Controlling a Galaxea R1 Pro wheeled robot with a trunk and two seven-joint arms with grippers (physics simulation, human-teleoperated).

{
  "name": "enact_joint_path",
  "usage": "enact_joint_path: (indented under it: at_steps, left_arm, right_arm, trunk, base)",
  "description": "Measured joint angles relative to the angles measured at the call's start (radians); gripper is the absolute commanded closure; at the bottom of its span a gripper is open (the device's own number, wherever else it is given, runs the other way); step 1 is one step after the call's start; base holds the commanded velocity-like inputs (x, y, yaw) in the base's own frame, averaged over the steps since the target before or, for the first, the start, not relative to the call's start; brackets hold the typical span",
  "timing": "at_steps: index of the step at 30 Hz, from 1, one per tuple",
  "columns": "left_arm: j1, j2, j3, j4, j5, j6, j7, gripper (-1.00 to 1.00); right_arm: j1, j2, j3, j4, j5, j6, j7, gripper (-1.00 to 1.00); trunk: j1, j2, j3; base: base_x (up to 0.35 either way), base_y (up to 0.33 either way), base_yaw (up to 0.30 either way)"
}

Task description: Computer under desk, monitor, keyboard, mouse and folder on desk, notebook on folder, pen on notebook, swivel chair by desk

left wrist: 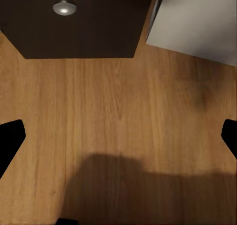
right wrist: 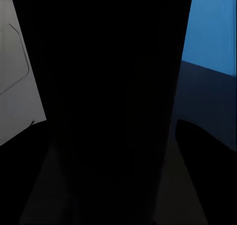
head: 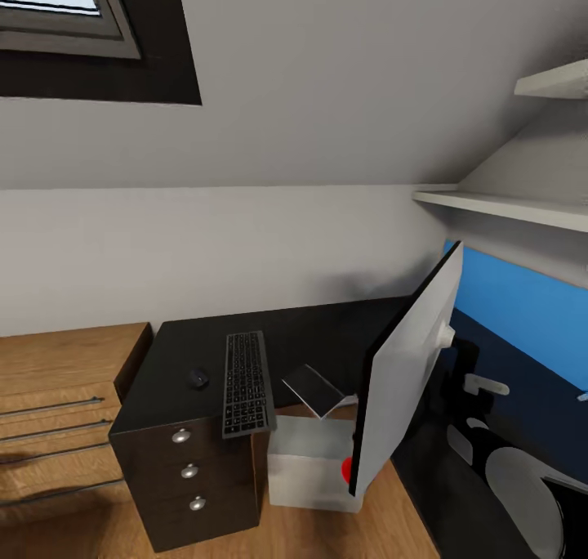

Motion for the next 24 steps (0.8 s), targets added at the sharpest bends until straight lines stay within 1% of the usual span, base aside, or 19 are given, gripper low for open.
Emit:
enact_joint_path:
  at_steps: [9, 18, 24]
  left_arm:
    - [0.000, 0.000, 0.000, 0.000, 0.000, 0.001, 0.000, -1.00]
    - [0.000, 0.001, 0.001, 0.000, 0.000, 0.001, 0.000, -1.00]
    - [0.000, 0.001, 0.002, 0.000, 0.000, 0.001, 0.003, -1.00]
  right_arm:
    - [0.000, 0.001, 0.000, 0.000, 0.002, 0.000, -0.001, 1.00]
    - [0.000, 0.001, 0.001, 0.000, 0.000, 0.000, -0.001, 1.00]
    - [0.000, 0.001, 0.003, 0.000, -0.001, 0.000, 0.000, 1.00]
  trunk:
    - [0.000, 0.000, 0.000]
    - [0.000, 0.000, 0.000]
    - [0.000, 0.000, 0.000]
  base:
    - [-0.328, 0.000, 0.000]
    - [-0.088, 0.000, 0.000]
    - [-0.301, 0.000, 0.000]
